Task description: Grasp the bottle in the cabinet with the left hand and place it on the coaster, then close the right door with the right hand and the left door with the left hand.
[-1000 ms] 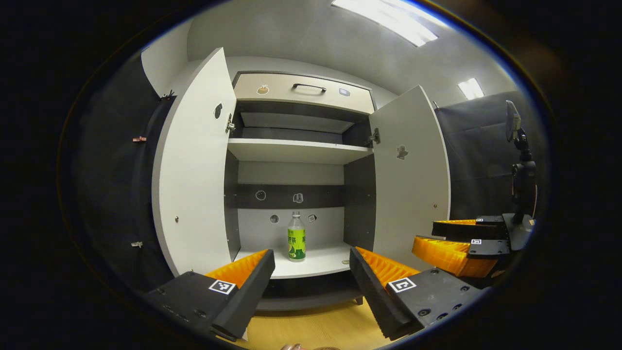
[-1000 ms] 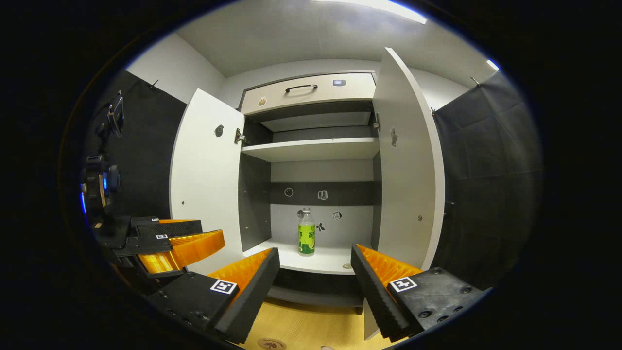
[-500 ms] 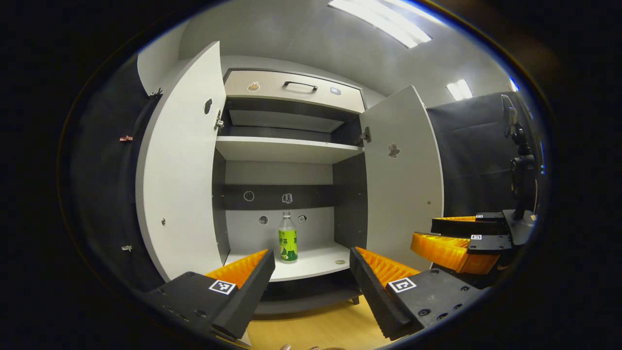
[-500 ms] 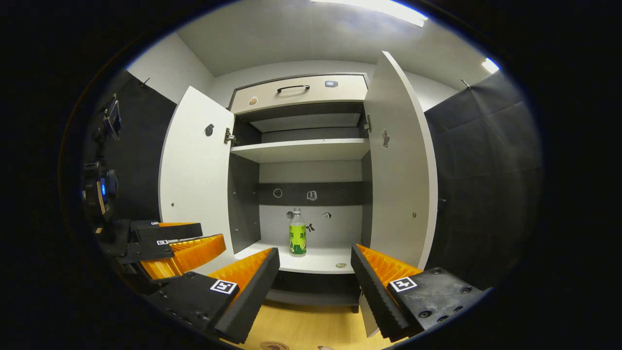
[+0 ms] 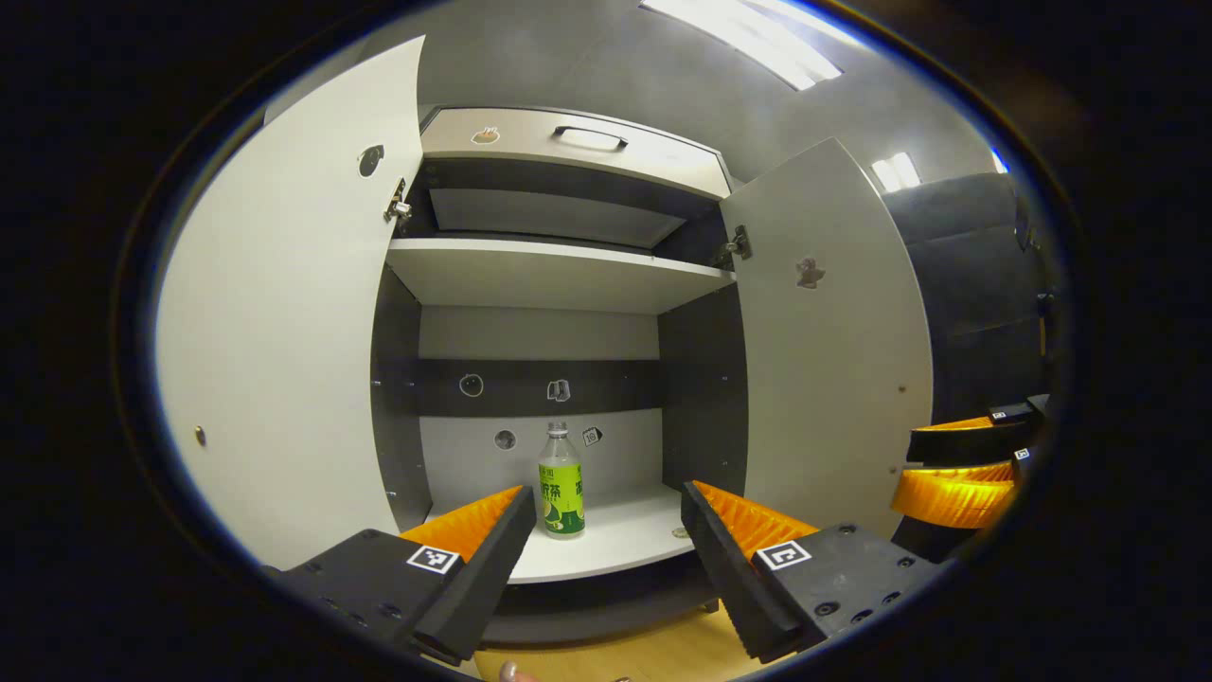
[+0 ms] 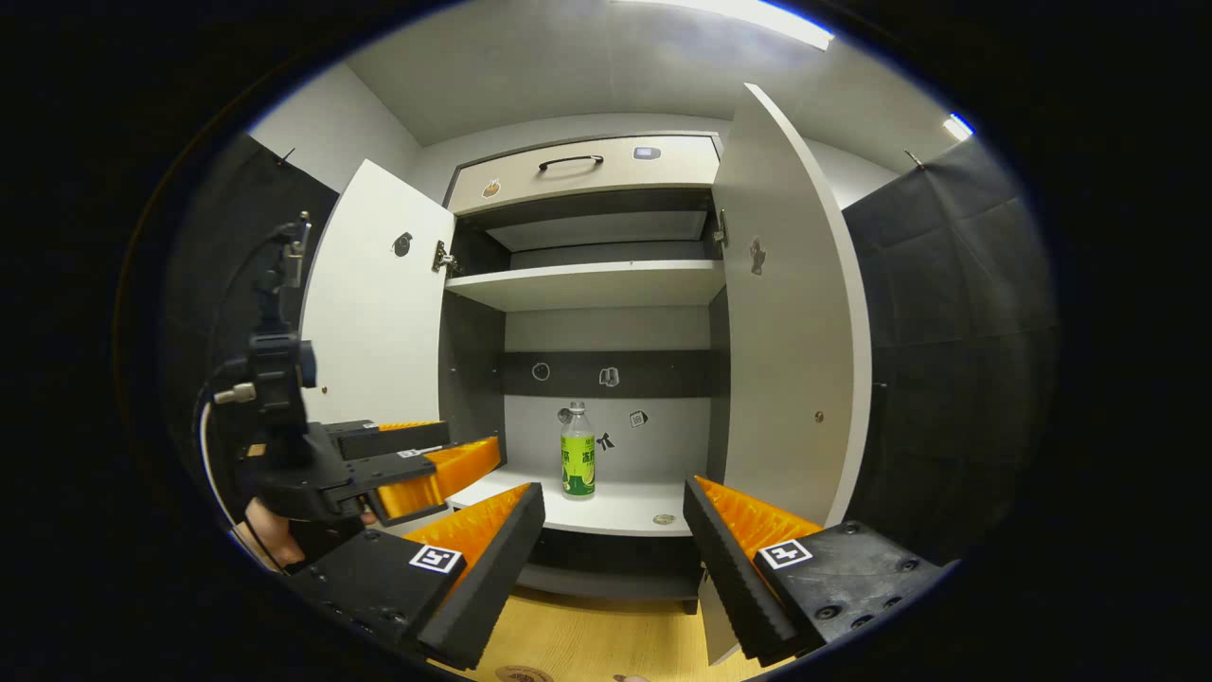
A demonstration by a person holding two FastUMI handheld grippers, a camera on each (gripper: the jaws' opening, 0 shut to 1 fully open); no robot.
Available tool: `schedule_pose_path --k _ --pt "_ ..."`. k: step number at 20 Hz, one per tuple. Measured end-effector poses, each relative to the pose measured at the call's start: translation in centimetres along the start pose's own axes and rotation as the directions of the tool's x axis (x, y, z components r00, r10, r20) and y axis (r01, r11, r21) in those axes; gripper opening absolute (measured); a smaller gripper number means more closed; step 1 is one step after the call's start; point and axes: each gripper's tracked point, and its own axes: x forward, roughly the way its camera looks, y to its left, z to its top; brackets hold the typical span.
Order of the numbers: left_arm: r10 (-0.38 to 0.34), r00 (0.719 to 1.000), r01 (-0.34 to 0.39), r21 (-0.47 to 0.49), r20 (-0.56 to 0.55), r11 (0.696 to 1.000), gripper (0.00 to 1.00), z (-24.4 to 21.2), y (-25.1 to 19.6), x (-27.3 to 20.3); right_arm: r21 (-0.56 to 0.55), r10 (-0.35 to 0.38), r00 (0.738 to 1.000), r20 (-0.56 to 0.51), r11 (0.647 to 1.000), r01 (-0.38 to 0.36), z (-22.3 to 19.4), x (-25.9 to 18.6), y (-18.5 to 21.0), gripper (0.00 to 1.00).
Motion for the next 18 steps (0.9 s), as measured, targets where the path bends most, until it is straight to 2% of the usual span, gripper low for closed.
schedule_pose_path --k 5,9,18 --pt "0.054 0.999 -0.055 0.041 0.004 0.998 0.98 -1.7 1.4 7.9 0.006 0.065 0.998 0.005 0.998 -0.065 -0.9 3.6 -1.3 0.98" --pt "0.055 0.998 -0.054 0.058 -0.023 0.997 0.98 -4.3 1.9 13.9 0.018 0.109 0.994 -0.022 0.994 -0.108 -2.5 6.5 -1.7 0.98" --pt "0.152 0.987 -0.149 0.068 -0.042 0.987 0.96 -8.6 5.6 21.8 0.029 0.206 0.975 -0.078 0.978 -0.204 -5.2 10.5 -1.2 0.98"
